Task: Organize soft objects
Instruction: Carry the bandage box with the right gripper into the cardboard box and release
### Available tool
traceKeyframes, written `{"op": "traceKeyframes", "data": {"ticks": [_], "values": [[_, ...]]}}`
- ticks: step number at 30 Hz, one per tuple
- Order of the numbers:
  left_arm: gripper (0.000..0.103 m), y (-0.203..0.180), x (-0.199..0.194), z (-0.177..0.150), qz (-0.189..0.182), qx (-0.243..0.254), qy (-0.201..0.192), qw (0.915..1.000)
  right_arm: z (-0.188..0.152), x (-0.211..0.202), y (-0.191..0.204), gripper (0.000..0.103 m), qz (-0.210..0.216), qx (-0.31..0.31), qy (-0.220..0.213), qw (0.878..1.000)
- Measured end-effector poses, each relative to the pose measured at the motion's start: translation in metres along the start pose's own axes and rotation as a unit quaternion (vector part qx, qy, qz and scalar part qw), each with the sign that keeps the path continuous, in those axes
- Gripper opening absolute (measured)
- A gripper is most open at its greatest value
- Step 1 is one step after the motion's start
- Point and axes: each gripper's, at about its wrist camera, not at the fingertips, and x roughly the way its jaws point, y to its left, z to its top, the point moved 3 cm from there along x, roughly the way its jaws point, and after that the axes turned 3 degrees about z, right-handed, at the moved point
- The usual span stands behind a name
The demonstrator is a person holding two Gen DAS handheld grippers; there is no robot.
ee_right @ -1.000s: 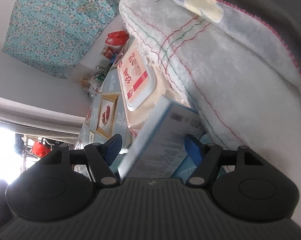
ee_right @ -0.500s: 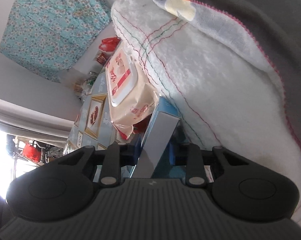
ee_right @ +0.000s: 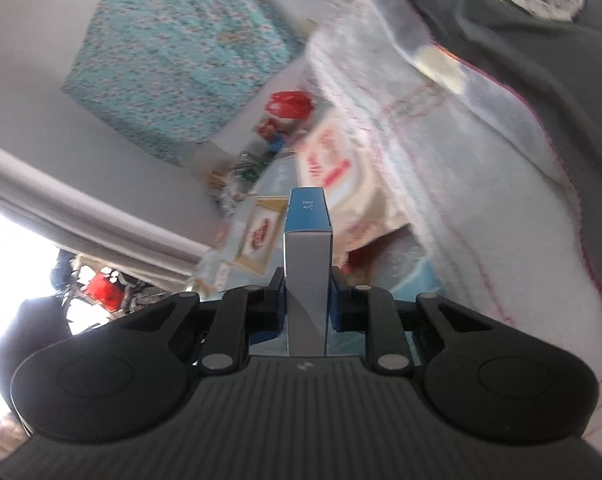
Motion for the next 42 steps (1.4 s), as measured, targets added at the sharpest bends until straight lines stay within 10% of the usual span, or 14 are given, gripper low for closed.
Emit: {"op": "traceKeyframes", "data": {"ticks": [8,22,34,42], "values": [[0.075,-0.001,-0.057,-0.013,0.007,-0.004,-0.041,0.9991,-0.015,-0.028,0.052,0.019,0.057,-0.032,0.013,0.998],[0.074,0.079,-0.222,-0.141,0.166,-0.147,-0.082,0.9716,-0.106,0.038,0.242,0.021,0.185,-0.134,0.161,0.96],[0.069,0.19,-0.243,-0.292,0.234,-0.334,-0.018,0.9127,-0.255,0.206,0.35,0.023,0.117,-0.203,0.345,0.909],[0.069,0.229,-0.23,-0.341,0.246,-0.375,0.002,0.8936,-0.308,0.3,0.335,0.02,0.05,-0.159,0.413,0.895]]}}
